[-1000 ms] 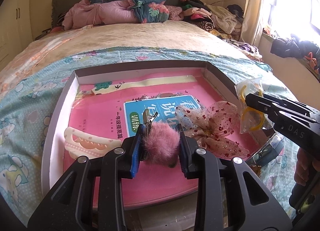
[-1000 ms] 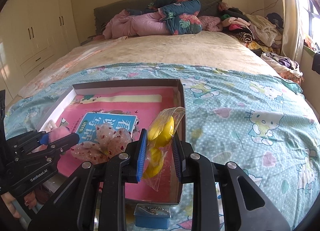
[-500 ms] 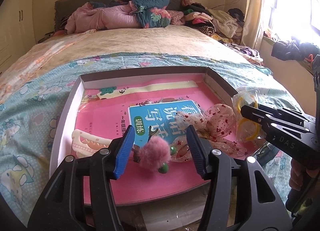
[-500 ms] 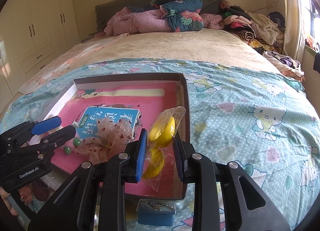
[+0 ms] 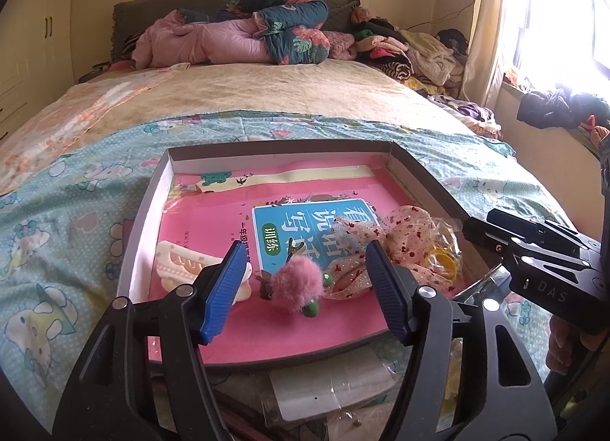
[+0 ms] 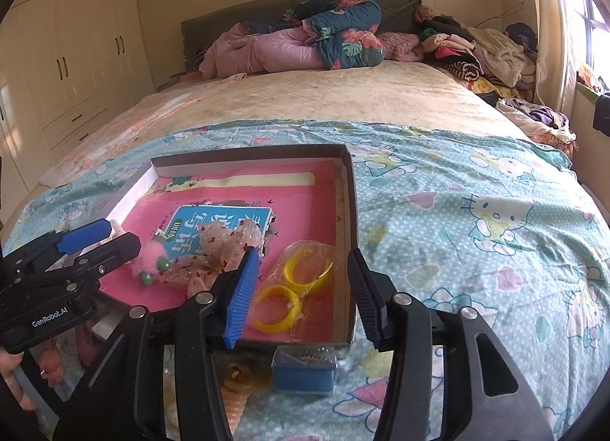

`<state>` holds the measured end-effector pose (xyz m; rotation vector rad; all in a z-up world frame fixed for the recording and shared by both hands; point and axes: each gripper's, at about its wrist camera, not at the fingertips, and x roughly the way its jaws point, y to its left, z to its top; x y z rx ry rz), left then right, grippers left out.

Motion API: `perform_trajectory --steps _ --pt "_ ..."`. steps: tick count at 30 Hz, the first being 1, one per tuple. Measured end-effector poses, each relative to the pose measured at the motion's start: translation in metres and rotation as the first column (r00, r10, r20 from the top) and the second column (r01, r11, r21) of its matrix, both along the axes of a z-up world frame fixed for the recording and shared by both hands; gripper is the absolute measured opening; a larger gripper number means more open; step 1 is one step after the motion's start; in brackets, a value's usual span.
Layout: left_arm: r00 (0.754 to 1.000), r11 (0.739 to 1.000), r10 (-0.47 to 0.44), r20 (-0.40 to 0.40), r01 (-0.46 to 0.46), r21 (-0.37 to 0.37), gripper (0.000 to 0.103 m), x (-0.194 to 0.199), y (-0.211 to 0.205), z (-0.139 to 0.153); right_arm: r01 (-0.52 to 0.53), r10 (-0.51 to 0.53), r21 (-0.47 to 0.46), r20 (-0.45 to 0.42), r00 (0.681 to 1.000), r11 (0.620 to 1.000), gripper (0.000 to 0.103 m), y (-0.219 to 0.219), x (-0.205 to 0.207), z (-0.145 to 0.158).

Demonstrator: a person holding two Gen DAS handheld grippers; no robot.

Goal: Organize jewelry
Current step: 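Carry the pom-pom and earrings into the box while both tools open to release, then withdraw both tools from the box toward the pearls and beaded spring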

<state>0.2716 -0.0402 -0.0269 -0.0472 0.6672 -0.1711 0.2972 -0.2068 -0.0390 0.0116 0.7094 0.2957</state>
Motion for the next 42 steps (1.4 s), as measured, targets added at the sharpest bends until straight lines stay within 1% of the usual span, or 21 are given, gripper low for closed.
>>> perform_trajectory --steps 5,8,10,11,13,18,20,30,42 --pt "1.0 1.0 0.004 0.015 -0.004 -0.008 0.062 -0.009 0.0 0.006 0.01 -0.01 0.005 0.017 1.0 1.0 0.055 -0.004 -0.014 0.006" --pt "1.0 1.0 0.008 0.028 -0.008 -0.015 0.069 -0.017 0.002 0.011 0.019 -0.019 0.008 0.029 0.999 1.0 0.058 -0.007 -0.023 0.01" --pt "0.999 1.0 0.014 0.038 -0.013 -0.022 0.077 -0.022 0.004 0.015 0.022 -0.023 0.012 0.036 0.999 1.0 0.061 -0.009 -0.027 0.013" --pt "0.999 1.0 0.016 0.046 -0.015 -0.024 0.078 -0.025 0.005 0.018 0.024 -0.024 0.014 0.041 0.999 1.0 0.062 -0.01 -0.03 0.015" --pt "0.998 1.0 0.02 0.061 -0.019 -0.022 0.085 -0.03 0.006 0.022 0.023 -0.024 0.018 0.05 0.998 1.0 0.065 -0.011 -0.036 0.019" --pt "0.995 0.999 0.028 0.091 -0.025 -0.033 0.091 -0.044 0.012 0.032 0.022 -0.023 0.023 0.074 0.997 0.999 0.071 -0.013 -0.054 0.028" --pt "0.994 0.999 0.032 0.101 -0.03 -0.022 0.091 -0.048 0.013 0.034 0.021 -0.022 0.023 0.082 0.996 1.0 0.072 -0.014 -0.061 0.031" --pt "0.992 0.999 0.035 0.117 -0.032 -0.025 0.091 -0.071 0.02 0.036 0.001 -0.003 0.022 0.098 0.995 1.0 0.075 -0.013 -0.092 0.039" --pt "0.993 0.999 0.049 0.108 -0.048 -0.017 0.091 -0.092 0.032 0.028 -0.041 0.04 0.003 0.093 0.995 0.999 0.076 -0.001 -0.12 0.036"
